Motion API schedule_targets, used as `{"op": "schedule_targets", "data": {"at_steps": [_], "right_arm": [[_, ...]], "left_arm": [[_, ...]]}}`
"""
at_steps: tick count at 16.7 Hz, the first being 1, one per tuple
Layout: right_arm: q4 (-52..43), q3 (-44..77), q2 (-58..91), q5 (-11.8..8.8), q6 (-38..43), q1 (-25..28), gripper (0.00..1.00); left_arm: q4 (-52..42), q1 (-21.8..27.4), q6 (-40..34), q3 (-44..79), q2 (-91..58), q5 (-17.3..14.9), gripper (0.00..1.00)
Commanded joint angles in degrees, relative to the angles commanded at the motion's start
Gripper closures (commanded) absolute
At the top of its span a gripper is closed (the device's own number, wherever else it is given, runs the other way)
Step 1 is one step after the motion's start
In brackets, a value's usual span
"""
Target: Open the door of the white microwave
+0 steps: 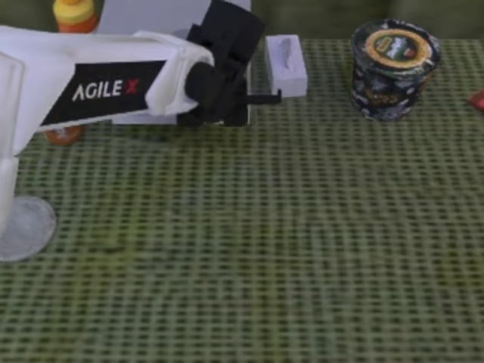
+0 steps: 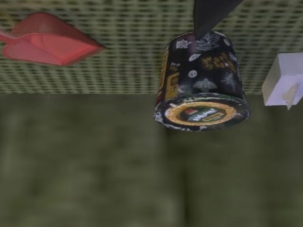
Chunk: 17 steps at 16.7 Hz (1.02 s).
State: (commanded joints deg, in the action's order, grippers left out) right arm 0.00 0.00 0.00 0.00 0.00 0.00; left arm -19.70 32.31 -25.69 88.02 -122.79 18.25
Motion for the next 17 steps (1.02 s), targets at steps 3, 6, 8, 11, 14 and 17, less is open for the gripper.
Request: {"op": "schedule_targets", "data": {"at_steps": [3,6,8,11,14,17], "right_arm": [[0.0,0.0,0.0,0.0,0.0,0.0,0.00],[0.0,0.0,0.0,0.0,0.0,0.0,0.00],[0.0,0.0,0.0,0.0,0.0,0.0,0.00],[0.0,0.0,0.0,0.0,0.0,0.0,0.00],[0.0,0.0,0.0,0.0,0.0,0.0,0.00],[0.0,0.0,0.0,0.0,0.0,0.0,0.00]], "left_arm": [[1.7,-0.1,-0.8,-3.3,2.1,1.2,1.00],[2.3,-0.1,-1.1,-4.0,2.8,1.4,1.00],[2.3,-0.1,-1.1,-4.0,2.8,1.4,1.00],[2.3,-0.1,-1.1,-4.0,2.8,1.4,1.00],[2.3,-0.1,-1.1,-4.0,2.8,1.4,1.00],[2.3,-0.1,-1.1,-4.0,2.8,1.4,1.00]]}}
